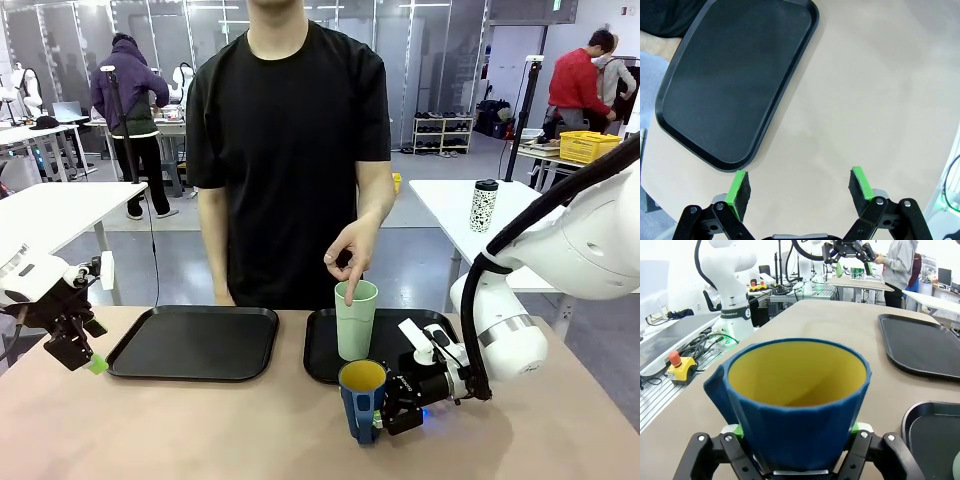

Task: Sort and store the cups by type.
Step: Pick up the Handle plastic cup and place it into the empty Flat Tray.

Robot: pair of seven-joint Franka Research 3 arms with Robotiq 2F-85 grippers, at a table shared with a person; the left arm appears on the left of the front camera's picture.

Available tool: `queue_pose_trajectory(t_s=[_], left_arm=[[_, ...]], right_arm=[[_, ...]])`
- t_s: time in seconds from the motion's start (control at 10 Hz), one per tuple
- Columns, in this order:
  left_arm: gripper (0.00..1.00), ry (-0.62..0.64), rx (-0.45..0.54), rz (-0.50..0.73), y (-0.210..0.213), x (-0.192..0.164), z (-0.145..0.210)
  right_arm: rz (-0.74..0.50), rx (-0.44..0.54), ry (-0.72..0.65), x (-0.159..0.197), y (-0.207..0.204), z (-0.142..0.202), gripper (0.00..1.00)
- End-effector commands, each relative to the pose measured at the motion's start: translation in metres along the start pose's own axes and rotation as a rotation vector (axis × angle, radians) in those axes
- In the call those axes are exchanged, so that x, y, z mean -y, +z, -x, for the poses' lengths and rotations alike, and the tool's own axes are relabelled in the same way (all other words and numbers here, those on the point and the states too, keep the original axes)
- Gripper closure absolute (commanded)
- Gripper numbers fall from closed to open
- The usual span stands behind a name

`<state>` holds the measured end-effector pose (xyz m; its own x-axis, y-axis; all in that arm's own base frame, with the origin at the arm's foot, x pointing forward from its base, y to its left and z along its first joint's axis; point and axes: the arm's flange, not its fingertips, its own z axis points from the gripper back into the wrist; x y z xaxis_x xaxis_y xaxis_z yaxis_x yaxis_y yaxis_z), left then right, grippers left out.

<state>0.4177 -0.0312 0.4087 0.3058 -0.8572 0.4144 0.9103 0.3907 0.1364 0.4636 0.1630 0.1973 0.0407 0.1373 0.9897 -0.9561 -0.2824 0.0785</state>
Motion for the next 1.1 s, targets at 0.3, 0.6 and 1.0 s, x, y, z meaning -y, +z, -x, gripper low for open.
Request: queue_pose_trajectory(t_s=[0.3, 0.6, 1.0], left_arm=[[0.0, 0.009, -0.017, -0.019, -0.002, 0.0, 0.0], [0.0, 0.009, -0.017, -0.019, -0.002, 0.0, 0.0], [0.0, 0.009, -0.017, -0.019, -0.002, 0.0, 0.0]], right_arm=[[0.11, -0.008, 0.05, -0.024, -0.015, -0.061, 0.47], [0.144, 0.031, 0.087, -0.036, -0.022, -0.078, 0.47], [0.084, 0.011, 0.081, -0.026, -0.012, -0.068, 0.47]])
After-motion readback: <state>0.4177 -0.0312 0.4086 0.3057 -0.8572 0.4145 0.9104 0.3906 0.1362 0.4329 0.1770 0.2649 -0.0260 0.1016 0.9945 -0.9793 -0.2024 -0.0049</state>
